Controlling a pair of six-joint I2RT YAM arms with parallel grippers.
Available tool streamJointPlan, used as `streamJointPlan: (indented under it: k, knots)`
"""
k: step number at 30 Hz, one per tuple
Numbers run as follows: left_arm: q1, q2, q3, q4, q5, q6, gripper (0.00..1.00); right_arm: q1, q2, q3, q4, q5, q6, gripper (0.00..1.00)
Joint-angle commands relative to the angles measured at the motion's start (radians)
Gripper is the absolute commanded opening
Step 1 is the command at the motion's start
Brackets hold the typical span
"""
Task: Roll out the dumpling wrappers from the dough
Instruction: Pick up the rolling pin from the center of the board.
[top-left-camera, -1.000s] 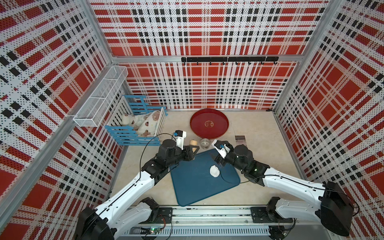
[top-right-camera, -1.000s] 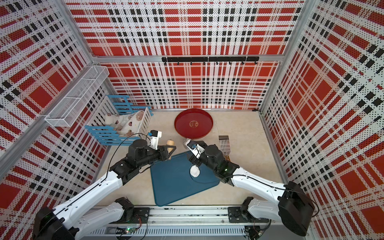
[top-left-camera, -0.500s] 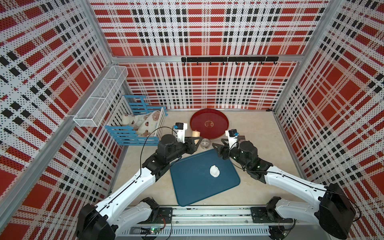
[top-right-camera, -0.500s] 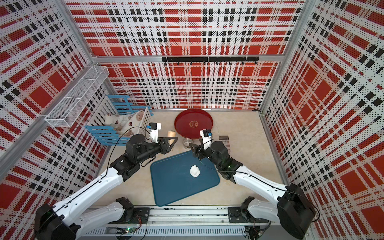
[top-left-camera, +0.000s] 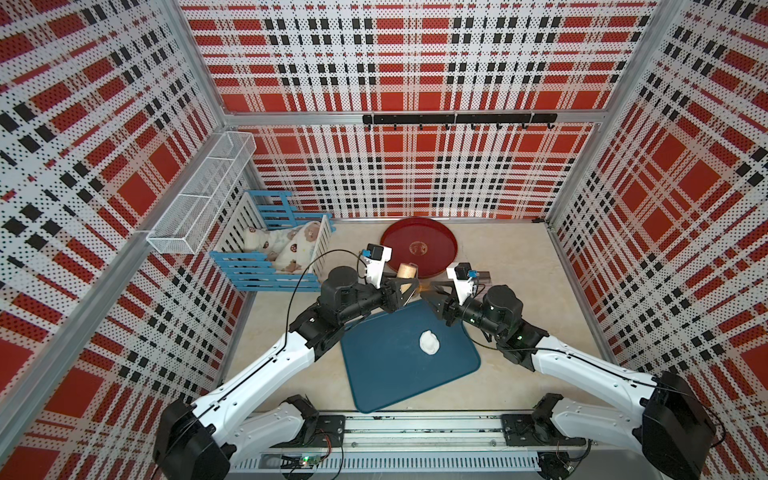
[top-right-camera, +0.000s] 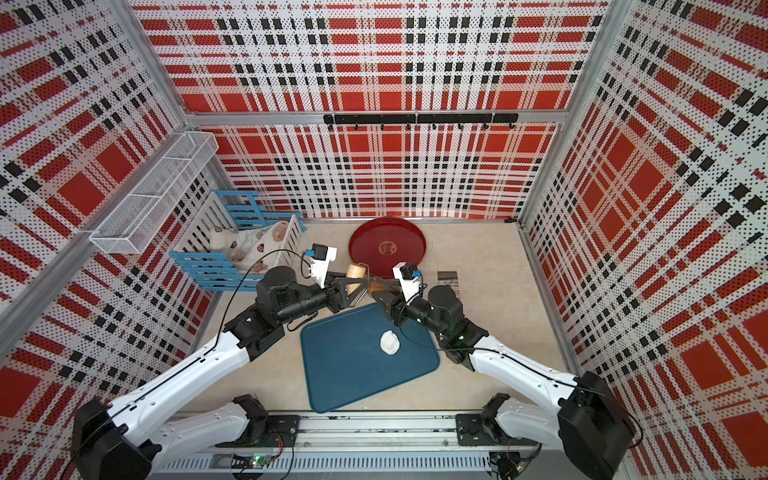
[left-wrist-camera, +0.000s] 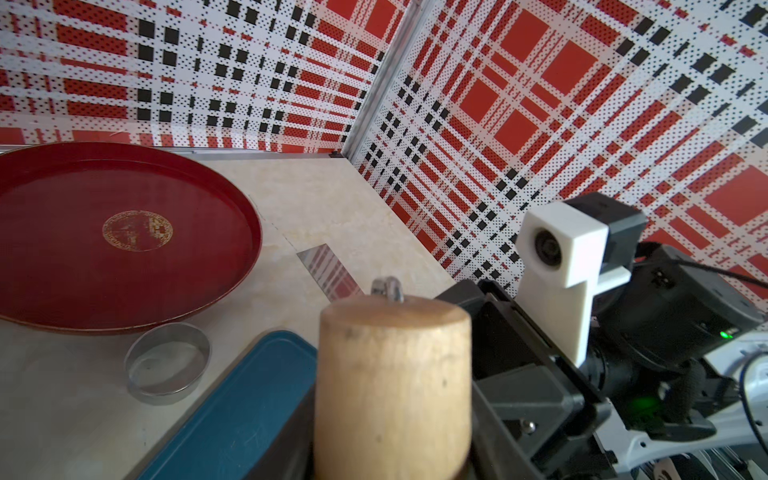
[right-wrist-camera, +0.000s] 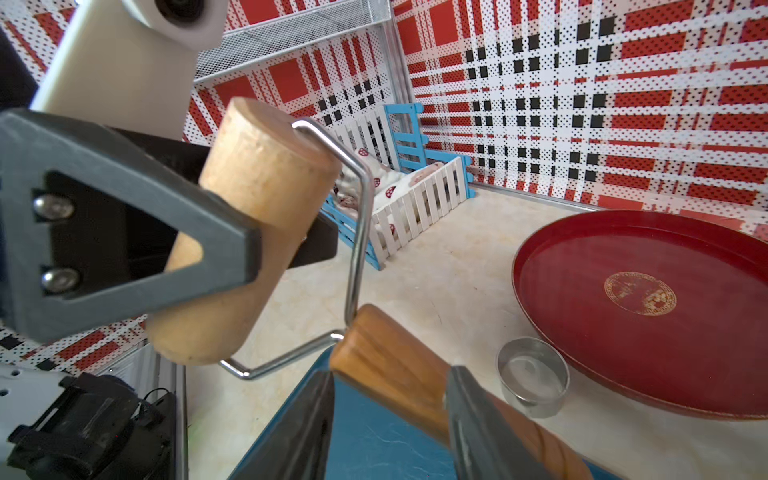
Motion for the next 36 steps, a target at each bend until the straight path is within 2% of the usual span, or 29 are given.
streamJointPlan:
  k: [1, 5, 8, 14, 15, 26, 31, 36]
  knots:
    - [-0.025, 0.005, 0.05, 0.065, 0.025, 0.042, 0.18, 0.003, -0.001, 0.022, 0.025, -0.047, -0.01, 0.47]
    - [-0.05, 0.021, 0.065, 0.066, 0.007, 0.044, 0.18, 0.004, 0.016, 0.028, 0.028, -0.026, 0.031, 0.47]
    - [-0.058, 0.026, 0.07, 0.069, -0.046, 0.031, 0.17, 0.003, 0.021, 0.048, -0.012, 0.025, 0.093, 0.48]
    - [-0.061, 0.007, 0.043, 0.129, -0.144, 0.015, 0.17, 0.003, 0.02, 0.073, -0.065, 0.066, 0.249, 0.48]
    - [-0.061, 0.002, 0.035, 0.145, -0.16, 0.013, 0.17, 0.003, 0.02, 0.076, -0.075, 0.067, 0.312, 0.47]
    - [-0.061, -0.029, 0.002, 0.232, -0.204, 0.019, 0.17, 0.003, 0.033, 0.067, -0.006, -0.03, 0.65, 0.41]
    - [-0.061, -0.033, -0.004, 0.247, -0.194, 0.025, 0.17, 0.004, 0.057, 0.083, 0.043, -0.079, 0.737, 0.41]
    - [-0.061, -0.027, -0.007, 0.266, -0.164, 0.024, 0.17, 0.003, 0.082, 0.115, 0.061, -0.117, 0.767, 0.4]
